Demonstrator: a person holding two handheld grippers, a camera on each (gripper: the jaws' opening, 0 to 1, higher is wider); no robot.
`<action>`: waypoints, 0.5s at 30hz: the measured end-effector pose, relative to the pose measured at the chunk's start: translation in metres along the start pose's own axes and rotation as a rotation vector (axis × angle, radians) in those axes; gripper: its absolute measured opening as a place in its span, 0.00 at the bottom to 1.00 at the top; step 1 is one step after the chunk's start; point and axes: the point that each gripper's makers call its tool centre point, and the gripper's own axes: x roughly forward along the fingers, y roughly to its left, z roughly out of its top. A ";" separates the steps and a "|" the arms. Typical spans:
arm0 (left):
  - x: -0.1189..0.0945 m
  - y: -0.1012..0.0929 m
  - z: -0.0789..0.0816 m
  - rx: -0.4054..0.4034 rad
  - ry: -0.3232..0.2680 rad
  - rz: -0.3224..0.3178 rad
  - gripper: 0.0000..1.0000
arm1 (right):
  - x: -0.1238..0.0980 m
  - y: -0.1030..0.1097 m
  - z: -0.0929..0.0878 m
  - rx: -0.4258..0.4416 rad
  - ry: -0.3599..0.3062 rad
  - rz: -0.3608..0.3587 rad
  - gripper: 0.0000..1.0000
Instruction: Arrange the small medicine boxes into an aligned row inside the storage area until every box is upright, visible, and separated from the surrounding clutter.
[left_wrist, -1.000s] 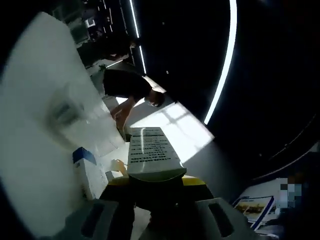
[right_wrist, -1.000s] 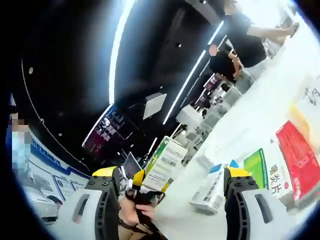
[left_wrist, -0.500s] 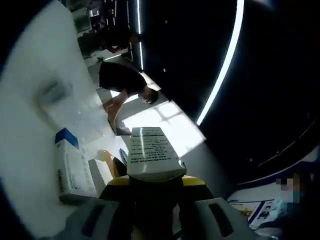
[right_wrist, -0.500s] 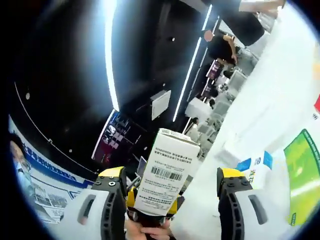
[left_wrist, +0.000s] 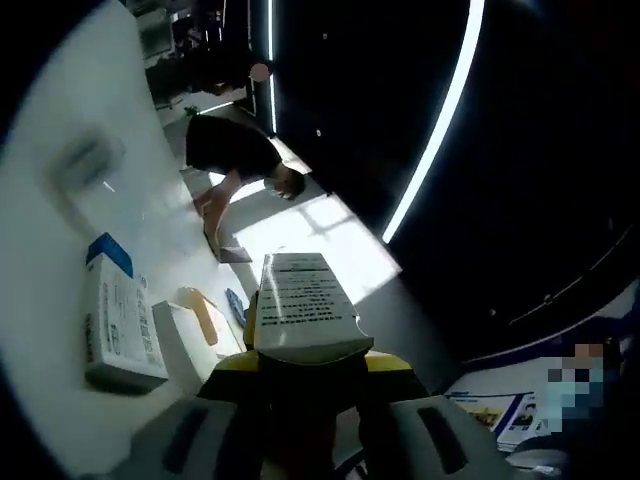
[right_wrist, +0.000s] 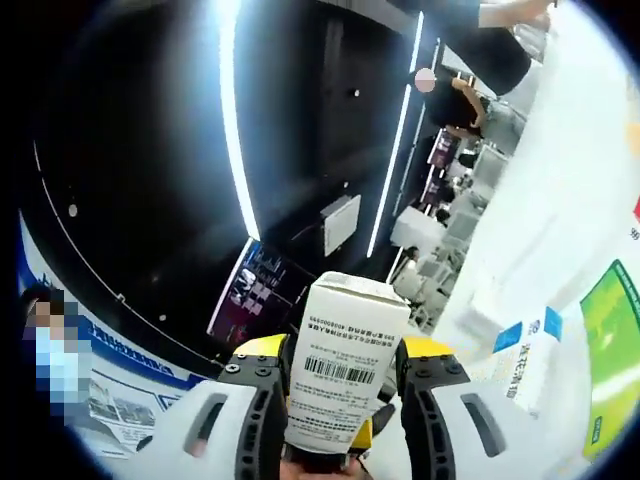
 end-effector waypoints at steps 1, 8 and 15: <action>0.002 -0.002 -0.001 -0.002 -0.001 -0.010 0.32 | -0.001 0.003 0.001 0.000 -0.005 0.009 0.39; 0.004 -0.006 -0.002 0.044 -0.001 -0.038 0.35 | -0.004 0.006 0.002 0.032 0.039 0.007 0.35; 0.006 -0.005 -0.002 0.202 0.016 -0.026 0.41 | -0.007 0.005 0.001 0.122 0.036 0.027 0.33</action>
